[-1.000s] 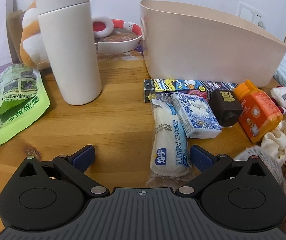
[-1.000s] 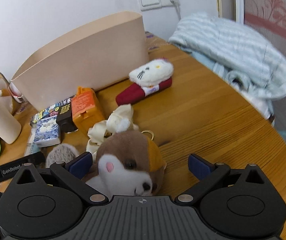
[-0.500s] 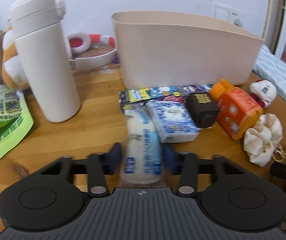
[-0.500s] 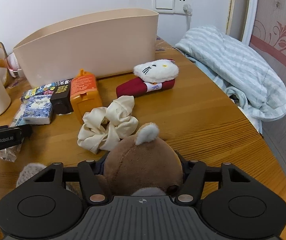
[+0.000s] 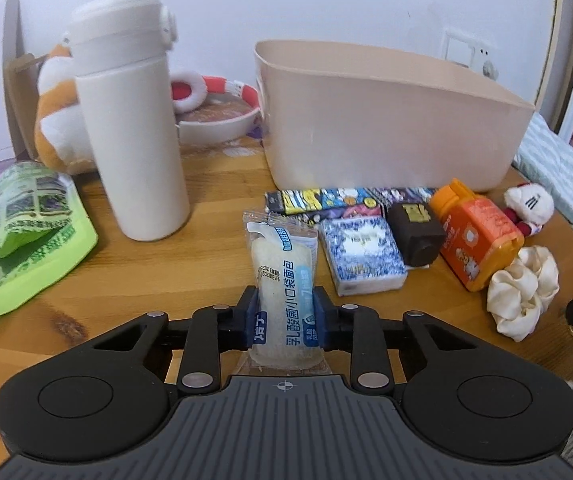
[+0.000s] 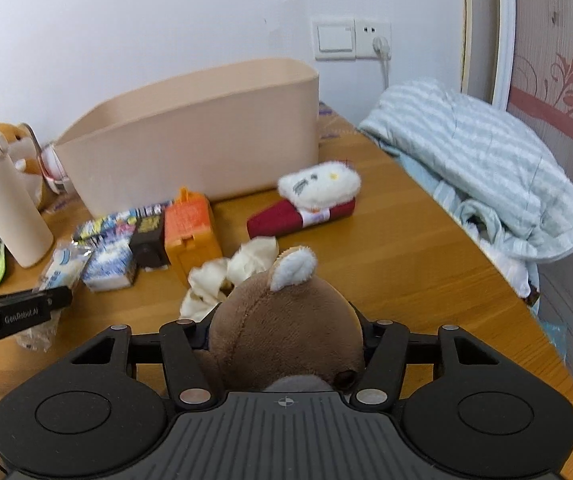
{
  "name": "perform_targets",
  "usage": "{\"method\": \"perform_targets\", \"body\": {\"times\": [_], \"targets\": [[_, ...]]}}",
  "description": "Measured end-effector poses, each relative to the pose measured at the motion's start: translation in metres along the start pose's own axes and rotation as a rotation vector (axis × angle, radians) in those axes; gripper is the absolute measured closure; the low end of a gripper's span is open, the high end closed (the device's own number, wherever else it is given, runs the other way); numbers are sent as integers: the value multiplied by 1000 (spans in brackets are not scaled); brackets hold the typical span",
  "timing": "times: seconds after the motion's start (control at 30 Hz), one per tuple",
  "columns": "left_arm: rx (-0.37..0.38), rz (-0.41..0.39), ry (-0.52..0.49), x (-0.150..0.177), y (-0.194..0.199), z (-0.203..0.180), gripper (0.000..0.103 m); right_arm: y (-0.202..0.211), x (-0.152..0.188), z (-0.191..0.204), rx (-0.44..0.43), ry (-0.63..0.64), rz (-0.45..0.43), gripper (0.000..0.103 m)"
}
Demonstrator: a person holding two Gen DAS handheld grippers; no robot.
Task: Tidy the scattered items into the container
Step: 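Carry both items over the basket and open both tools to drop them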
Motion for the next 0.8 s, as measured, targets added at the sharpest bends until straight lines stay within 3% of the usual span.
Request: {"method": "perform_targets", "body": {"times": [0.37,0.8], "targets": [[13,-110,8,-41,41,1,75,17,-41,8,-4,80,-69,47],[5,-234,3,-109,60,-19,75,20,-118,12,-32,125,-157,47]]}}
Point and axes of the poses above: each gripper's, at about its wrist camera, not at the fingertips, and y roughly against the way its jaws point, z to its left, x to its underside, the point moved 6 cm from there along -y, roughly the way its jaws point, and after that the axes turned 9 degrees about -x, right-handed, at the moved point
